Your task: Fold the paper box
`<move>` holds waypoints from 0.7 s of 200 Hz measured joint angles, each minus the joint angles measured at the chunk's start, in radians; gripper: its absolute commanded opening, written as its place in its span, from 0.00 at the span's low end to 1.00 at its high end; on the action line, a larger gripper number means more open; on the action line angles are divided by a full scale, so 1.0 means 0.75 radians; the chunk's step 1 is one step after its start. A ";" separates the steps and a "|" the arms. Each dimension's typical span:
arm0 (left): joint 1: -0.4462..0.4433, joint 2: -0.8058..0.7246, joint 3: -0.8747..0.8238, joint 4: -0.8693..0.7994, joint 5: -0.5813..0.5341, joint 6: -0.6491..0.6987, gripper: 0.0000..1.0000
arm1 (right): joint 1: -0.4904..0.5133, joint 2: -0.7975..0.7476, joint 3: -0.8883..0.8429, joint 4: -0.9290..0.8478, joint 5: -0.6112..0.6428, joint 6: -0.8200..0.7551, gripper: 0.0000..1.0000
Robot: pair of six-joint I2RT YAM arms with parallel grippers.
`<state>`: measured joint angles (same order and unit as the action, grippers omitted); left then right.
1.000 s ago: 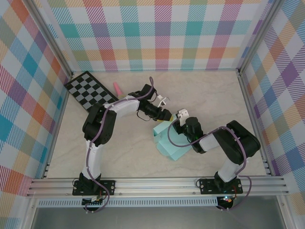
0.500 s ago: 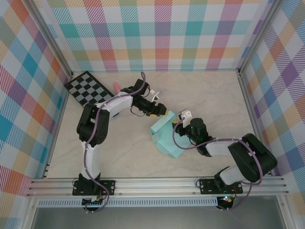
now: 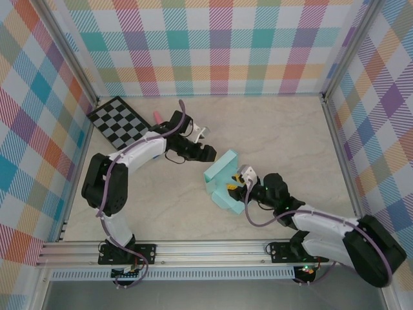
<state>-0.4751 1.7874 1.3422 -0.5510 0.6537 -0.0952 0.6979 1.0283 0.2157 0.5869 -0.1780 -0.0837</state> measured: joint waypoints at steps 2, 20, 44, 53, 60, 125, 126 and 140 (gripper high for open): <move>0.000 -0.003 -0.003 -0.001 -0.005 -0.002 0.76 | 0.003 -0.007 -0.001 -0.004 -0.002 -0.003 0.47; 0.000 -0.032 -0.034 0.002 -0.064 -0.030 0.76 | 0.060 -0.098 -0.002 -0.061 -0.022 -0.040 0.48; 0.000 -0.040 -0.060 0.027 -0.126 -0.083 0.76 | 0.125 -0.070 -0.002 -0.074 -0.036 -0.061 0.49; 0.000 -0.041 -0.072 0.041 -0.144 -0.099 0.76 | 0.153 -0.030 -0.001 -0.067 -0.033 -0.070 0.50; 0.000 -0.042 -0.079 0.046 -0.157 -0.108 0.76 | 0.185 0.024 0.003 -0.058 -0.027 -0.078 0.50; -0.002 -0.068 -0.184 0.120 -0.232 -0.198 0.76 | 0.352 0.528 0.136 0.210 0.321 0.009 0.69; -0.002 -0.069 -0.184 0.120 -0.233 -0.198 0.76 | 0.355 0.533 0.139 0.214 0.328 0.012 0.69; -0.002 -0.069 -0.185 0.128 -0.236 -0.208 0.76 | 0.391 0.601 0.178 0.276 0.439 0.036 0.70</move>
<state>-0.4763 1.7359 1.2037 -0.4549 0.4767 -0.2508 0.9913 1.4792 0.3489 0.7940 0.1513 -0.0570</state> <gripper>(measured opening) 0.758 0.692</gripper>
